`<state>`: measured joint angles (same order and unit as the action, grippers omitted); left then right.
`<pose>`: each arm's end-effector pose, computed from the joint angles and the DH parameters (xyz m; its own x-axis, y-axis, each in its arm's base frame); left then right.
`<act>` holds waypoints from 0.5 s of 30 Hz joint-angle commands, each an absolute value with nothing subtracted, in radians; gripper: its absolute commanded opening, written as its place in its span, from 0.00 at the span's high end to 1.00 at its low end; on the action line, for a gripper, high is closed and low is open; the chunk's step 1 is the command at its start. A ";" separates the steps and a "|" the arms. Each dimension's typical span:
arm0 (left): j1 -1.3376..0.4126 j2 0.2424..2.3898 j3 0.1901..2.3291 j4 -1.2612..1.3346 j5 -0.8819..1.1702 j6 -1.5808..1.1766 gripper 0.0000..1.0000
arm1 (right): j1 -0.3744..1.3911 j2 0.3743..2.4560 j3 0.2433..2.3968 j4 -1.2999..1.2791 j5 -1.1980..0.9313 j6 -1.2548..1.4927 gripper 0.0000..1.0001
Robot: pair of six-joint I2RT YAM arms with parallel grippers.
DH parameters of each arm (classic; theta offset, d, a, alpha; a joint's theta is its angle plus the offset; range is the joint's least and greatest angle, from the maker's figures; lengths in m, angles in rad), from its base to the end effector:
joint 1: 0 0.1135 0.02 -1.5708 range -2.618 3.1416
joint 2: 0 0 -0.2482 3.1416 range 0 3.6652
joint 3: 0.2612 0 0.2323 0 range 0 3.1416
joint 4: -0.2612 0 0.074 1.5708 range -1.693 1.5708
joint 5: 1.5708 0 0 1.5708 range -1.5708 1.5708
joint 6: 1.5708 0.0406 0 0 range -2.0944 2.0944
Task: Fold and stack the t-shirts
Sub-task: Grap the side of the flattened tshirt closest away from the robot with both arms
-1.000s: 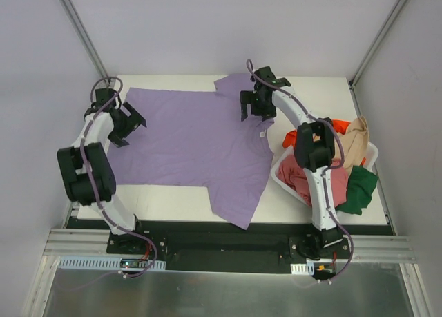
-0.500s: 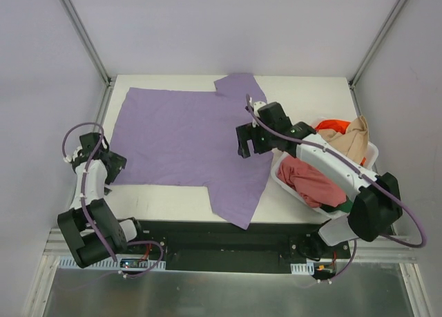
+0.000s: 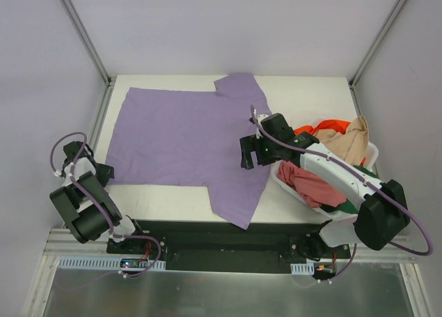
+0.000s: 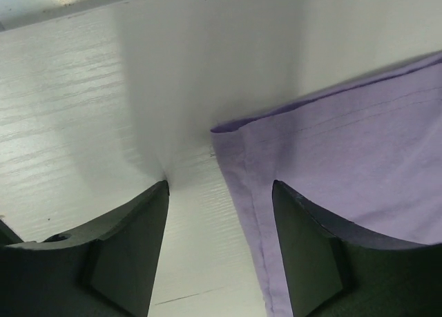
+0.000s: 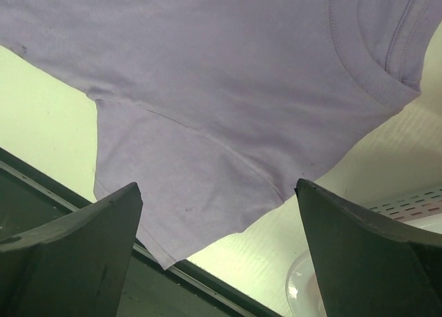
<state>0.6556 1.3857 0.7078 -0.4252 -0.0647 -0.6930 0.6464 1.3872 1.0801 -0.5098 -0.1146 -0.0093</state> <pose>0.1874 0.1474 0.1612 -0.1409 -0.9126 -0.3837 -0.9378 0.2473 -0.2436 0.2247 0.1754 0.2635 -0.5758 -0.4460 -0.6852 -0.6662 0.7418 0.0770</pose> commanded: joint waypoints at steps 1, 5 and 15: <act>0.660 1.404 0.726 -0.373 -0.020 -0.676 0.40 | 0.655 1.370 1.088 -0.508 -0.140 0.025 0.04; 0.660 1.427 0.726 -0.348 -0.017 -0.680 0.43 | 0.655 1.371 1.080 -0.511 -0.115 0.031 0.04; 0.660 1.486 0.736 -0.348 -0.049 -0.684 0.69 | 0.655 1.381 1.068 -0.503 -0.115 0.026 0.04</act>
<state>0.6559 1.4456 0.7353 -0.3435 -0.0341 -0.6884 0.6502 1.3872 1.0687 -0.5095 -0.1169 0.0170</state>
